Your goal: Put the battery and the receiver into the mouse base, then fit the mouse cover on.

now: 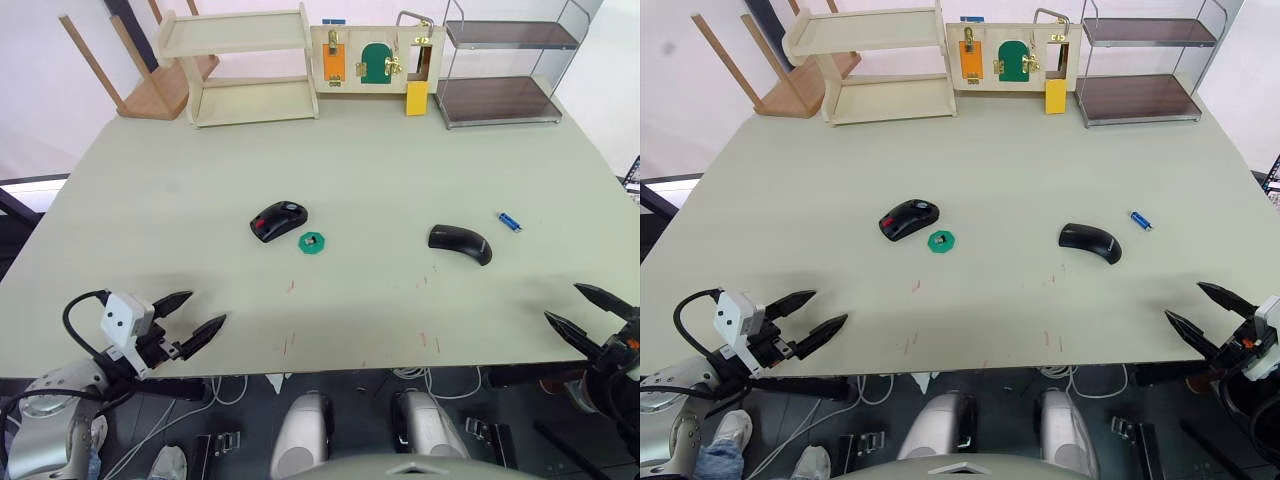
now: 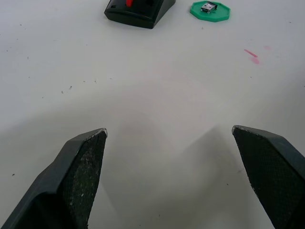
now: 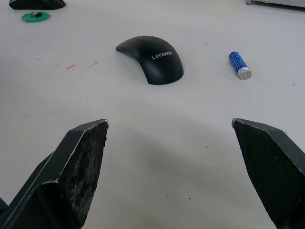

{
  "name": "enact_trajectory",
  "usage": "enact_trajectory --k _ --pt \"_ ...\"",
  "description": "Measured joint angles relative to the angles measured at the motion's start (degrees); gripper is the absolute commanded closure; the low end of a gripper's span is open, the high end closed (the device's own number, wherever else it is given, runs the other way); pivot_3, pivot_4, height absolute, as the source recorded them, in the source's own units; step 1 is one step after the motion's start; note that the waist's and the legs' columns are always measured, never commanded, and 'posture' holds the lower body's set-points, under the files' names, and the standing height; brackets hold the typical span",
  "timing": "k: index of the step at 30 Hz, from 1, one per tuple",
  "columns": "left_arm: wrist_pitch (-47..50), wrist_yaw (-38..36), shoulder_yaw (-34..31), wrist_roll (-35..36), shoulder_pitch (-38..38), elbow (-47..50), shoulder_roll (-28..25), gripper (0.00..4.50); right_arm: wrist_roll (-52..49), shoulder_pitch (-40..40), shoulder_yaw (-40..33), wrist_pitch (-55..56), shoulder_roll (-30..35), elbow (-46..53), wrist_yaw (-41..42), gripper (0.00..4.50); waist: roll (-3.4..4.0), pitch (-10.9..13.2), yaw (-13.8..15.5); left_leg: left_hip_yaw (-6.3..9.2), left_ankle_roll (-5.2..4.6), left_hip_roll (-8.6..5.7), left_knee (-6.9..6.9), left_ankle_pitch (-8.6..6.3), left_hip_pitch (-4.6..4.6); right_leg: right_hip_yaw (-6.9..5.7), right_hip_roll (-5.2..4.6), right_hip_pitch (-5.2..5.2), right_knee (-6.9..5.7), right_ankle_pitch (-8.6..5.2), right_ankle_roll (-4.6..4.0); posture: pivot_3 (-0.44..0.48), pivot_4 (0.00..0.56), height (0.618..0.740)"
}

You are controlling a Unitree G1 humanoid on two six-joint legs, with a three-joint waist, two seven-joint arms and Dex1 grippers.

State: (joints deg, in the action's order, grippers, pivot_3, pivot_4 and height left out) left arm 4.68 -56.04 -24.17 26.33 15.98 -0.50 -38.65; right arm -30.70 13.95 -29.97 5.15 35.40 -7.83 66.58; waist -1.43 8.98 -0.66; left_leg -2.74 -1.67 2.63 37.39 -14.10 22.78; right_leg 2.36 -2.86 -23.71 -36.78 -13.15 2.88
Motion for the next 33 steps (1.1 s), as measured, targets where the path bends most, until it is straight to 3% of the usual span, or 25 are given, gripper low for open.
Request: enact_trajectory --k 22,33 --pt "1.2 -1.2 -0.1 1.4 0.0 0.1 -0.2 0.0 1.1 0.6 1.0 0.9 0.0 -0.8 0.0 0.13 0.01 0.0 0.0 -0.01 0.0 0.0 0.0 0.0 0.0 -0.01 0.01 0.0 0.0 0.01 -0.01 0.0 0.15 0.74" --pt "2.8 -3.0 1.4 1.0 -11.7 -4.8 -3.4 0.0 -1.3 3.8 5.5 1.2 -4.1 7.1 2.0 0.13 -0.01 0.0 0.0 -0.09 -0.01 -0.15 0.0 0.0 0.03 -0.08 0.06 0.02 -0.01 0.01 -0.02 0.0 0.15 0.74"
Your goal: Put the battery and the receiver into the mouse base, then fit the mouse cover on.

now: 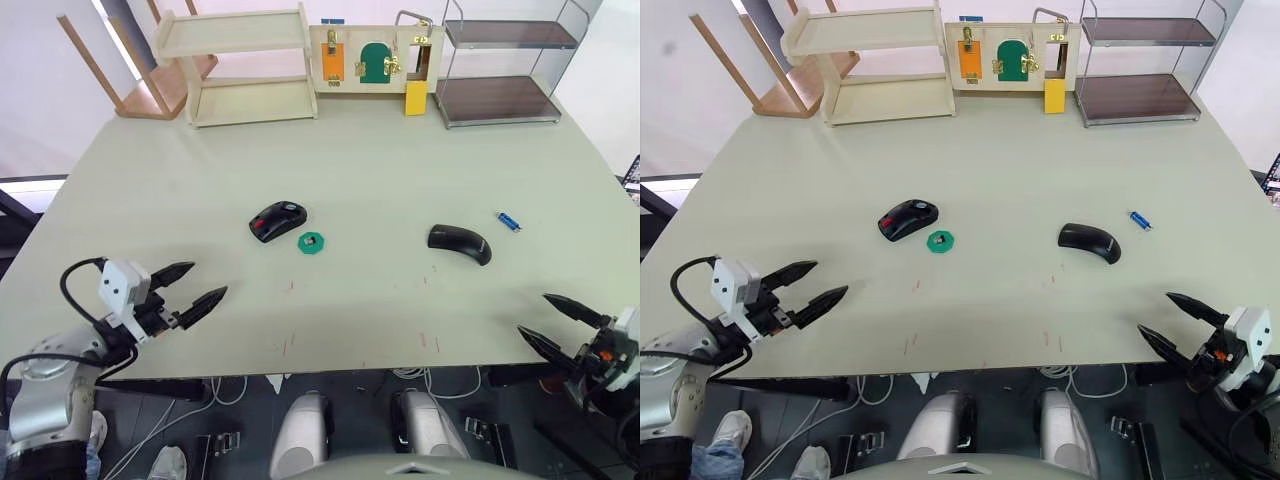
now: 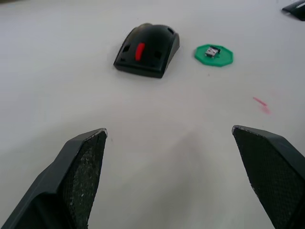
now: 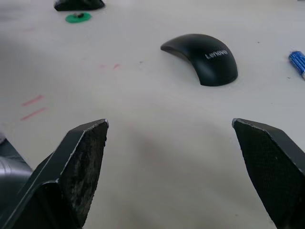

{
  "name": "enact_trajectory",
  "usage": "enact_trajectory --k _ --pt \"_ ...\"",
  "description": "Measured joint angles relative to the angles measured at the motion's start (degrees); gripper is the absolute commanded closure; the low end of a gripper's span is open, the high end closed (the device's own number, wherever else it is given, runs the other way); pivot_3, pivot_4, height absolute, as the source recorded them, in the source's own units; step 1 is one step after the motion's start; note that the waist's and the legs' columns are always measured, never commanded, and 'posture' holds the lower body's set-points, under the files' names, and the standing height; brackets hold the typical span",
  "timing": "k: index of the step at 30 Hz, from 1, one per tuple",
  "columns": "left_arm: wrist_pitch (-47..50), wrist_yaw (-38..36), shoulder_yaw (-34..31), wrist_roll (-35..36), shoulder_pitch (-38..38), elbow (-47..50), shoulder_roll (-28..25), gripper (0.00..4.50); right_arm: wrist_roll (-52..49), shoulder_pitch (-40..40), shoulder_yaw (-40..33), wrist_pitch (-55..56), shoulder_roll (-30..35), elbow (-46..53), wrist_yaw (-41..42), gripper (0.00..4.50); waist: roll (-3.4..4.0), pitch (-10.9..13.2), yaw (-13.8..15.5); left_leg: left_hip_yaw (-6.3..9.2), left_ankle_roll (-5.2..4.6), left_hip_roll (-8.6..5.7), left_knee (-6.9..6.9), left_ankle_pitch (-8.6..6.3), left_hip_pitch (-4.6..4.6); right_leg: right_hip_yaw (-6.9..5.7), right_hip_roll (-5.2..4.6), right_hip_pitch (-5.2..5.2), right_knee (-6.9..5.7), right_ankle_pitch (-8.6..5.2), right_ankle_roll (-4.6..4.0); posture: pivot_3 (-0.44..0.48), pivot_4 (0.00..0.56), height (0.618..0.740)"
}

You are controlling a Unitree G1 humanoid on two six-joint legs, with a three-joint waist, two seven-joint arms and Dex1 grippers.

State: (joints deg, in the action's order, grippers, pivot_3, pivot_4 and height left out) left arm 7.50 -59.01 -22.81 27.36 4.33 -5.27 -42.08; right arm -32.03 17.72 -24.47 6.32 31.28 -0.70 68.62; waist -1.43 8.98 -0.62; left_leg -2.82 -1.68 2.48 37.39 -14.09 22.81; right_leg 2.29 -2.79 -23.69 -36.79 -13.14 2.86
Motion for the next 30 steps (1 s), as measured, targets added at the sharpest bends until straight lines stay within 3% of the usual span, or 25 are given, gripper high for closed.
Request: enact_trajectory --k 7,15,24,30 --pt "-1.0 -5.8 5.6 -2.8 -14.2 -12.3 -2.7 0.0 -4.3 -0.4 1.6 4.1 -3.2 0.9 6.6 0.13 0.0 0.0 0.2 0.02 0.0 -0.12 0.04 0.01 -0.01 -0.09 0.03 0.04 -0.05 0.0 0.02 0.0 0.15 0.74" --pt "-5.0 -10.6 11.9 -7.4 -25.9 -23.9 -2.4 0.0 -6.2 -0.7 2.7 5.9 -5.1 1.0 8.5 0.13 -0.04 0.0 -0.1 0.04 0.0 -0.13 0.03 0.01 0.04 -0.1 0.07 0.04 -0.05 0.03 0.0 0.0 0.15 0.74" --pt "-12.1 -14.1 18.2 -14.2 -43.1 -40.7 0.5 0.0 -6.2 -0.9 3.9 7.4 -5.9 1.9 8.4 0.13 -0.05 0.0 0.2 0.1 0.0 -0.17 0.14 0.02 0.06 -0.1 0.11 0.09 -0.1 0.05 0.05 0.0 0.15 0.74" --pt "-16.0 -14.6 21.6 -18.8 -49.8 -49.8 4.3 0.0 -6.1 -2.3 4.6 8.1 -6.1 1.0 8.5 0.13 -0.1 0.0 0.1 0.15 -0.01 -0.17 0.14 0.02 0.1 -0.12 0.15 0.08 -0.1 0.16 0.23 0.0 0.15 0.74"
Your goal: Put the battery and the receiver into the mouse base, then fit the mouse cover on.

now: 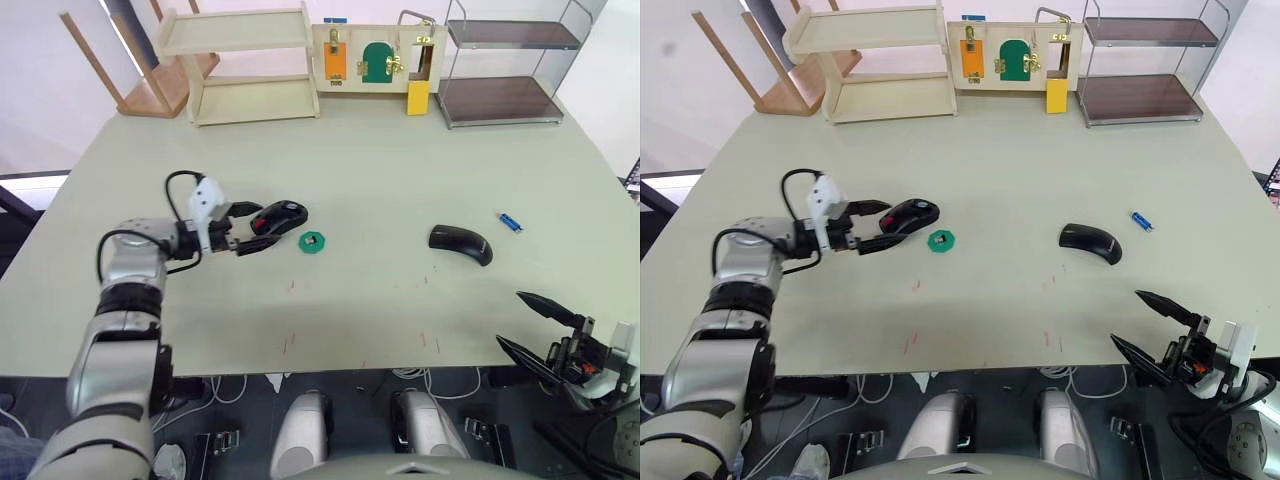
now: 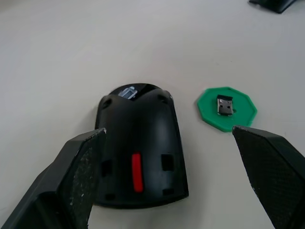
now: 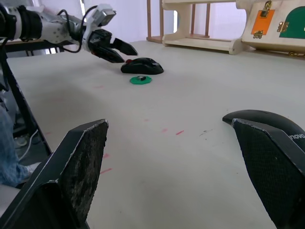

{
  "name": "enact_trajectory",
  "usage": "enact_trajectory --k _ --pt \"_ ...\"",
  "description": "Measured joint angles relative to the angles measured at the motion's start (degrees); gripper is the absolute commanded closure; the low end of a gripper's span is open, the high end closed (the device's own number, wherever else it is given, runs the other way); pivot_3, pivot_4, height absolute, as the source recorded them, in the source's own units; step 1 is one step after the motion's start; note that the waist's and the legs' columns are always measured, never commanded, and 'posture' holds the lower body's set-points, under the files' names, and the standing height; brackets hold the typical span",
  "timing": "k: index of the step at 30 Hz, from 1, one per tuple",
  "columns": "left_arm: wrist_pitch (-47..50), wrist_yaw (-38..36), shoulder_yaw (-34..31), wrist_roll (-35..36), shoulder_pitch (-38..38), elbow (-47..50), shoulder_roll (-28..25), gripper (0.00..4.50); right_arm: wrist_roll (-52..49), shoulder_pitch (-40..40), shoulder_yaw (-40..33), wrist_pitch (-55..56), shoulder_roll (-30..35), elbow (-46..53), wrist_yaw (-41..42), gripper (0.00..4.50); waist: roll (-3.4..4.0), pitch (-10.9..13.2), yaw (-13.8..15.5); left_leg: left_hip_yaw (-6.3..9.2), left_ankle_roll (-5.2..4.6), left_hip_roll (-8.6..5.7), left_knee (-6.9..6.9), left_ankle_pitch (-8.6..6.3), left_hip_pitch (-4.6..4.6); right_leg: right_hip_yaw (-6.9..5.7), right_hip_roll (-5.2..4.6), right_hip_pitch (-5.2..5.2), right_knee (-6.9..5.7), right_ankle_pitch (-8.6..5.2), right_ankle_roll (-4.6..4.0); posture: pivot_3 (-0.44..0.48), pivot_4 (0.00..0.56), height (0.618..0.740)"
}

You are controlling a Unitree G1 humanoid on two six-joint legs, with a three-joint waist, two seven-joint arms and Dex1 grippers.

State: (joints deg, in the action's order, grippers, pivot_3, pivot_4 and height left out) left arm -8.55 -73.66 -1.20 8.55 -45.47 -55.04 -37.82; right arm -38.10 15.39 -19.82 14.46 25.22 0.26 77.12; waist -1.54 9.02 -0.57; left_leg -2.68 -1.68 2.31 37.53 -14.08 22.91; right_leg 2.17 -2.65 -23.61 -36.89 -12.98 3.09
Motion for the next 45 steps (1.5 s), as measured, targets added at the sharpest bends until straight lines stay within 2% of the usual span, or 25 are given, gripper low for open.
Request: enact_trajectory --k 4,11,27,37,40,41,42,45 --pt "-3.7 1.9 1.4 -3.4 -5.3 -7.7 1.3 0.0 0.1 -0.2 1.0 1.0 -0.2 -0.2 0.0 0.13 -0.02 0.0 -0.1 0.01 0.0 0.0 0.01 0.0 0.02 0.01 0.01 -0.02 0.0 0.0 0.01 0.0 0.15 0.74" --pt "-5.7 4.1 1.3 -5.4 -8.2 -13.3 1.8 0.0 0.2 0.3 1.0 2.1 -0.2 -0.1 0.0 0.13 -0.02 0.0 -0.1 0.01 0.0 0.0 0.01 0.0 0.02 0.02 0.01 -0.01 0.0 0.0 0.01 0.0 0.15 0.74" --pt "-7.7 9.4 1.4 -10.6 -10.7 -18.3 3.6 0.0 1.0 0.0 1.9 2.5 -0.2 -0.1 -0.3 0.13 -0.02 0.0 0.0 0.01 0.0 0.0 0.01 0.0 0.03 0.01 0.01 -0.01 -0.02 0.01 0.02 0.0 0.15 0.74" --pt "-4.7 11.8 1.1 -11.7 -11.4 -19.9 5.1 0.0 1.1 -0.1 1.9 2.5 -0.2 0.0 -0.8 0.13 -0.02 0.0 0.0 0.01 0.0 0.0 0.01 0.0 0.02 0.01 0.01 -0.01 -0.04 0.01 0.02 0.0 0.15 0.74" --pt "-4.3 10.7 0.9 -11.6 -11.4 -19.9 5.2 0.82 1.2 -0.1 1.9 2.5 -0.2 0.0 -0.9 0.0 -0.02 0.0 0.0 0.01 0.0 0.0 0.01 0.0 0.01 0.01 0.01 -0.01 -0.05 0.01 0.02 0.0 0.15 0.74" --pt "-4.0 10.1 0.5 -11.5 -11.4 -19.9 5.4 1.43 1.2 -0.1 1.9 2.5 -0.2 0.0 -1.1 0.0 -0.02 0.0 0.0 0.01 0.0 0.0 0.01 0.0 0.01 0.01 0.01 -0.01 -0.05 0.01 0.02 0.0 0.15 0.74" --pt "-3.7 9.9 0.2 -11.3 -11.4 -19.9 5.5 1.57 1.2 -0.1 1.9 2.5 -0.2 0.0 -1.2 0.0 -0.02 0.0 0.0 0.01 0.0 0.0 0.01 0.0 0.01 0.01 0.01 -0.01 -0.05 0.01 0.02 0.0 0.15 0.74" --pt "-3.3 8.9 -0.5 -11.2 -11.4 -19.9 5.5 1.56 1.2 -0.2 1.9 2.6 -0.2 0.0 -1.2 0.0 -0.02 0.0 0.0 0.01 0.0 0.0 0.01 0.0 0.01 0.01 0.01 -0.01 -0.05 0.01 0.02 0.0 0.15 0.74"
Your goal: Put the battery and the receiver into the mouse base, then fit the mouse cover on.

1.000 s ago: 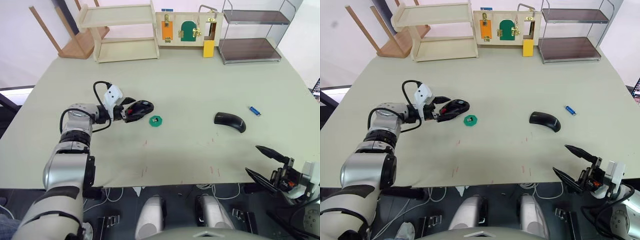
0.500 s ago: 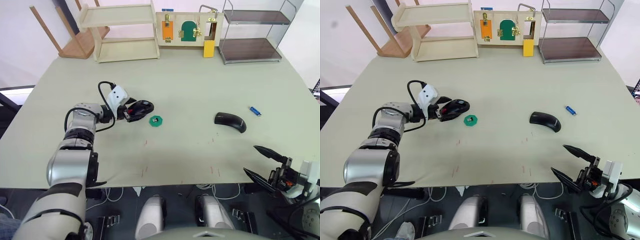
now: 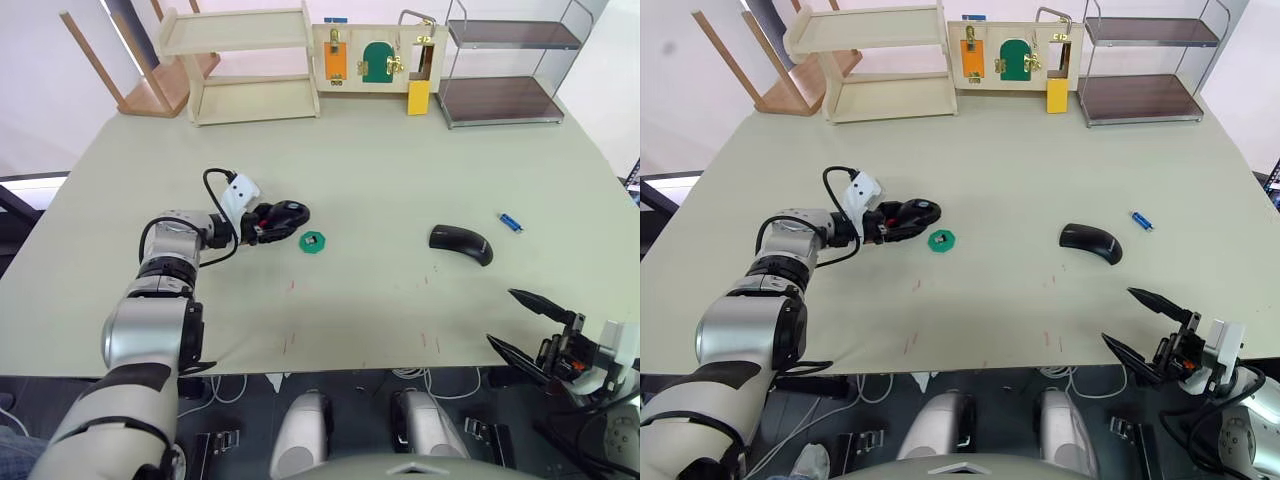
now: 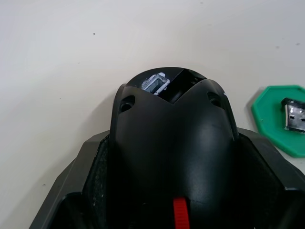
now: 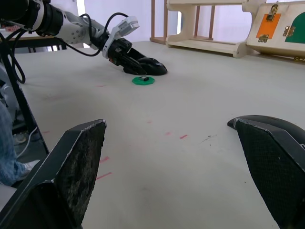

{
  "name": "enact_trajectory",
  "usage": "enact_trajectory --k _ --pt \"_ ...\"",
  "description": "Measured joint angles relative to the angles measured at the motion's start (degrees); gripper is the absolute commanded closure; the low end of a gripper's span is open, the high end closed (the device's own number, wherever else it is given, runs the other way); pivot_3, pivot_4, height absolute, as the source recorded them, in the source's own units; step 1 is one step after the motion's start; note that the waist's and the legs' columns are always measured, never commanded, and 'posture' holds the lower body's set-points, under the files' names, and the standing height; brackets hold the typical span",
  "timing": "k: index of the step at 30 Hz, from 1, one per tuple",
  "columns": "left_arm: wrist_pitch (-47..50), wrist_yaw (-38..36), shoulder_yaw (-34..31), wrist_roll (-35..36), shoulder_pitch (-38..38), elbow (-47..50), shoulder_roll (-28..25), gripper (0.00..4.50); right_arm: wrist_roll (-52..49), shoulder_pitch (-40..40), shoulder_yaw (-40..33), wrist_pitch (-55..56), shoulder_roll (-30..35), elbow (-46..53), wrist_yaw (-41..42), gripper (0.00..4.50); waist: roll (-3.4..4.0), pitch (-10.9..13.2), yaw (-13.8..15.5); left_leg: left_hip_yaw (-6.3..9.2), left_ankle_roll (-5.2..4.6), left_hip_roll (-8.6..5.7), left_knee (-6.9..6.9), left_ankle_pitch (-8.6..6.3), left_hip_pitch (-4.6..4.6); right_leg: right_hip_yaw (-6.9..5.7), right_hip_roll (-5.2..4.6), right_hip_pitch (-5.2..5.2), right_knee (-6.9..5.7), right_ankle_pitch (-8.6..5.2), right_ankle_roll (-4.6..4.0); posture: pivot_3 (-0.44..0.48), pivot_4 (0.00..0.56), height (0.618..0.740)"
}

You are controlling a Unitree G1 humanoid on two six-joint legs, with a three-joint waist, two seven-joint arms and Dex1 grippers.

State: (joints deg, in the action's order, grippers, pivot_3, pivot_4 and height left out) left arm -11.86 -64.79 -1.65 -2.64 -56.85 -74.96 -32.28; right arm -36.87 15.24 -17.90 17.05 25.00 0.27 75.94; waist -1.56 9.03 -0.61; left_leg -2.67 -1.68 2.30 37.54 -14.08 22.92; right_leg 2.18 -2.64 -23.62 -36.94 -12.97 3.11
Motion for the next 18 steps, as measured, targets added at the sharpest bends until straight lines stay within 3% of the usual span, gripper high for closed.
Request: enact_trajectory --k 10,18 --pt "-1.6 -1.4 -0.7 0.5 0.1 0.4 -1.5 1.56 0.0 -0.5 0.2 0.1 0.0 0.0 0.1 0.0 0.0 0.0 0.0 0.01 0.0 0.0 0.0 0.0 0.0 0.0 0.0 0.0 -0.01 0.0 0.0 0.0 0.15 0.74" --pt "1.4 -13.2 -1.0 3.0 0.2 10.2 -3.7 1.56 -1.5 -0.8 1.2 -0.8 0.8 1.0 1.3 0.0 0.0 0.0 0.0 0.01 0.0 0.0 0.02 0.0 0.01 0.0 0.0 0.0 -0.04 0.0 -0.01 0.0 0.15 0.74"
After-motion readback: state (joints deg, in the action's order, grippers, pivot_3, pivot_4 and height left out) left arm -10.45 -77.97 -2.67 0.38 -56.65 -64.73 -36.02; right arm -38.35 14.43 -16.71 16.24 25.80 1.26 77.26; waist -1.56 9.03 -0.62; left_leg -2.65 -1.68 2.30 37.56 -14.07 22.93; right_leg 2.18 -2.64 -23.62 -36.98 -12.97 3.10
